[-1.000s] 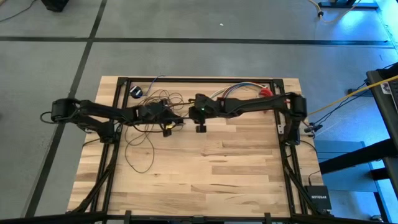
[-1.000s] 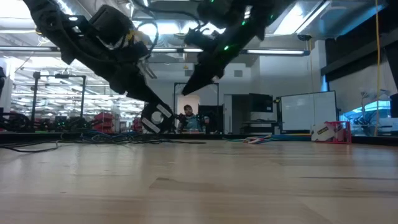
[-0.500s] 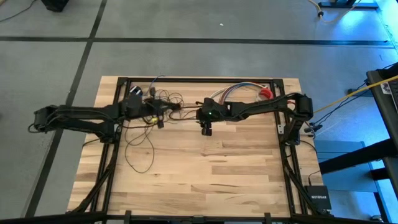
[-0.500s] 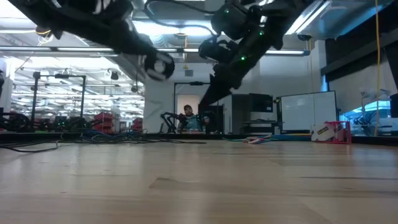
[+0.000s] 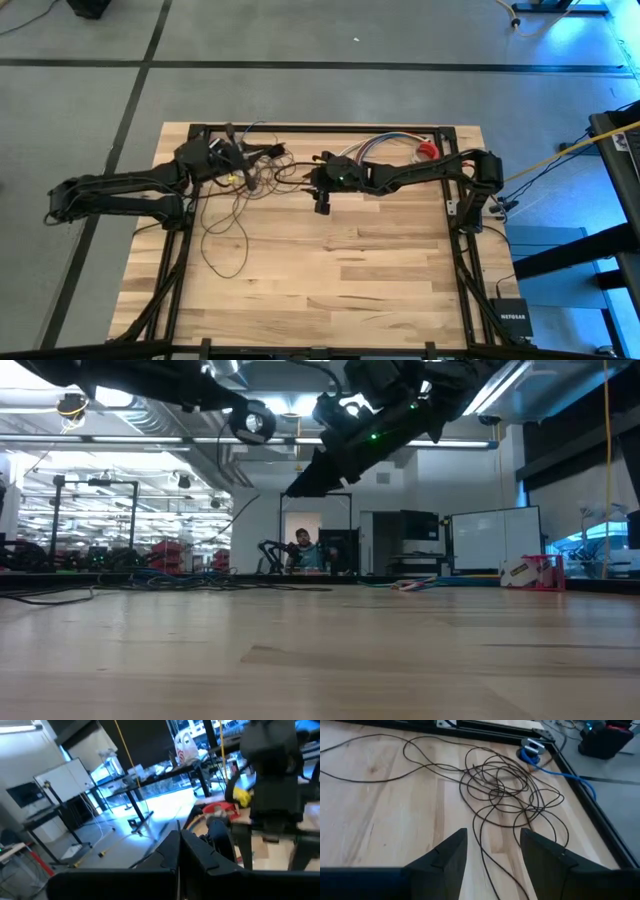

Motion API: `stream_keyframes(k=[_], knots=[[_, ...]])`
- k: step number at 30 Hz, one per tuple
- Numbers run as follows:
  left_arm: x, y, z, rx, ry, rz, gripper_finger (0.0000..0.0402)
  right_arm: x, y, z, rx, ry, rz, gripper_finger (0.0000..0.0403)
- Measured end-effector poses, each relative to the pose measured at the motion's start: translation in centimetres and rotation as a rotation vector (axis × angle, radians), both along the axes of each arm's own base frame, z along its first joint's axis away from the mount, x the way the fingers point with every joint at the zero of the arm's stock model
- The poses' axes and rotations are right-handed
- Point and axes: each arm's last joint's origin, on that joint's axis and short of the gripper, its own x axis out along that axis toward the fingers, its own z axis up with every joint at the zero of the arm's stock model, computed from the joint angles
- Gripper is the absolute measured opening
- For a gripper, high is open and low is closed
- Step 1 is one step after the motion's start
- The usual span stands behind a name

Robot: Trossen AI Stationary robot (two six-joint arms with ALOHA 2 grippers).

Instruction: Coiling cords

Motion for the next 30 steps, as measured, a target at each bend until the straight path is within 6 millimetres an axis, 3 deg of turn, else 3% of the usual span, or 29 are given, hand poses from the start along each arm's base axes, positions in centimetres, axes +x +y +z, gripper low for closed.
stream_keyframes(k=[11, 21, 30], knots=[[0.1, -0.2, -0.2, -0.042, -0.005, -0.026, 0.0005, 0.1, 0.0, 0.1, -0.001, -0.014, 0.0, 0.0188], [0.2, -0.2, 0.0, -0.035, -0.024, -0.033, 0.0005, 0.9, 0.0, 2.2, -0.023, -0.245, 0.023, 0.0188], [0.2, -0.2, 0.0, -0.036, -0.03, -0.033, 0.0005, 2.3, -0.4, -1.4, 0.071, -0.252, -0.085, 0.0188]])
